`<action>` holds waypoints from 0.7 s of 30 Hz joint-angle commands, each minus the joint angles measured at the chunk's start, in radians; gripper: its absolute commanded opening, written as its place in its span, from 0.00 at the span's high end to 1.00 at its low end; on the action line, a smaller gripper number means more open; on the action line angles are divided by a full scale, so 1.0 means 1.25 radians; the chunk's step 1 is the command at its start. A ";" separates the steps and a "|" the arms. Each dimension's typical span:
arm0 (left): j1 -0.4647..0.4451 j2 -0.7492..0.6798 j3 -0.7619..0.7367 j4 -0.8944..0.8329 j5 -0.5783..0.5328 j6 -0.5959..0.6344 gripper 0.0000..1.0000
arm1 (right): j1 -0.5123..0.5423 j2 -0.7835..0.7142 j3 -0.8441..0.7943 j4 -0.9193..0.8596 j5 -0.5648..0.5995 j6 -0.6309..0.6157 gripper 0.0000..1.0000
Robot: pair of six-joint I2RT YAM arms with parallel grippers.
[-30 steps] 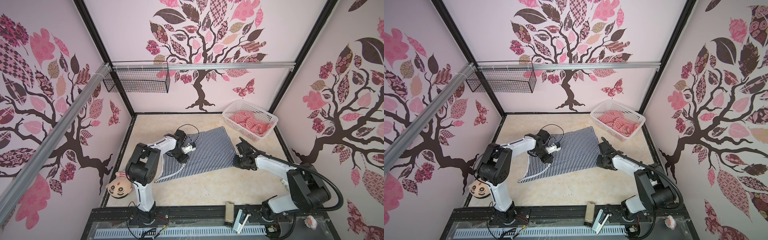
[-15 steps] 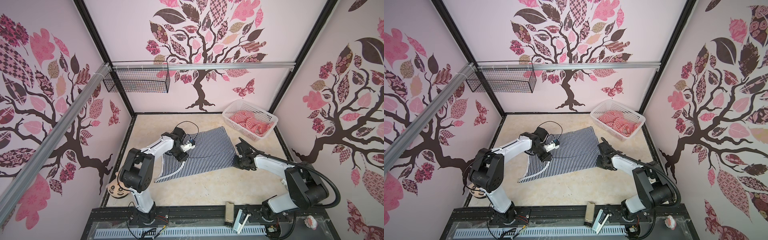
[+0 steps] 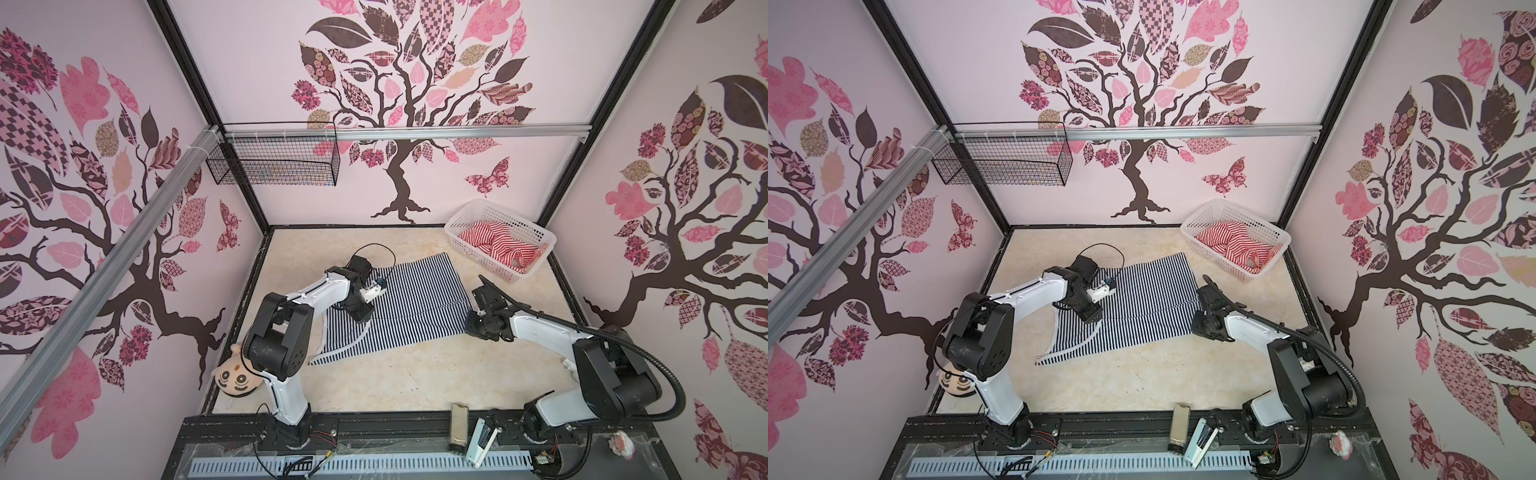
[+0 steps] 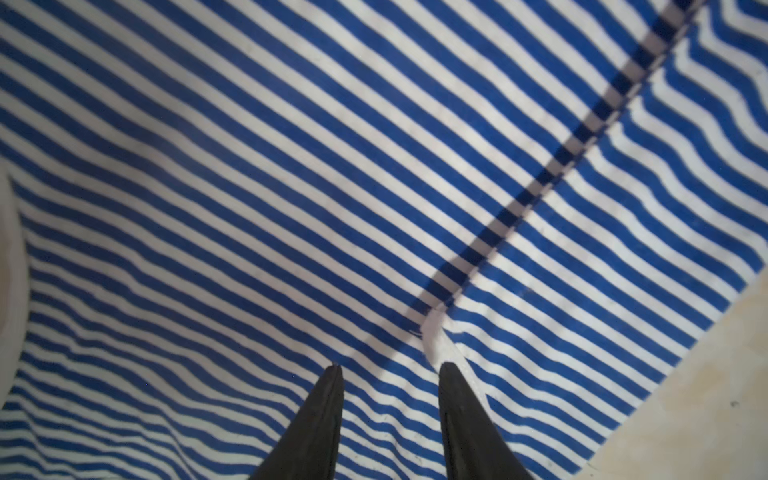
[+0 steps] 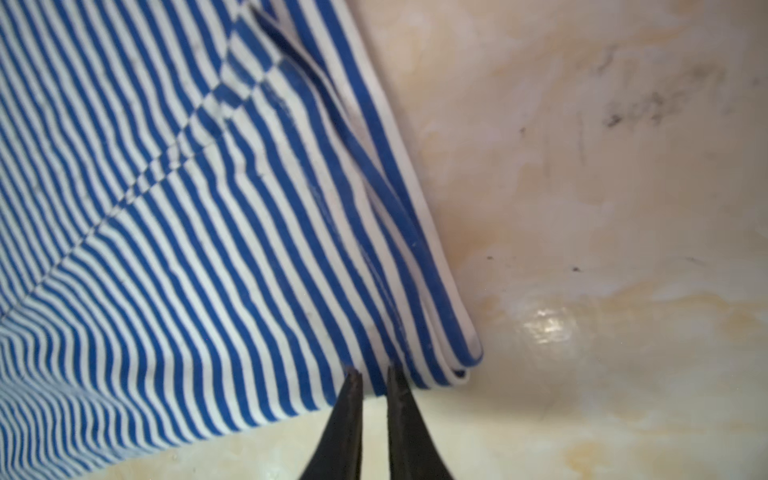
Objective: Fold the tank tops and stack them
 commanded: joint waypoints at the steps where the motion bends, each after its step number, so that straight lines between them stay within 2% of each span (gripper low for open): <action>1: -0.003 -0.111 -0.063 0.042 -0.074 -0.045 0.55 | -0.004 -0.084 -0.007 -0.001 -0.032 -0.002 0.77; 4: -0.004 -0.223 -0.128 0.019 -0.060 -0.024 0.52 | -0.004 -0.116 -0.005 -0.001 -0.045 -0.006 0.76; 7: -0.003 -0.319 -0.189 -0.039 -0.028 0.016 0.53 | -0.003 -0.098 0.004 0.008 -0.066 -0.013 0.76; 11: 0.007 -0.420 -0.319 -0.001 -0.088 0.040 0.53 | -0.004 -0.034 0.018 0.029 -0.084 -0.017 0.76; 16: 0.039 -0.479 -0.401 -0.021 -0.076 0.091 0.53 | -0.003 0.036 0.038 0.059 -0.092 -0.015 0.76; 21: 0.050 -0.487 -0.442 -0.010 -0.075 0.133 0.53 | -0.004 0.092 0.076 0.066 -0.087 -0.015 0.75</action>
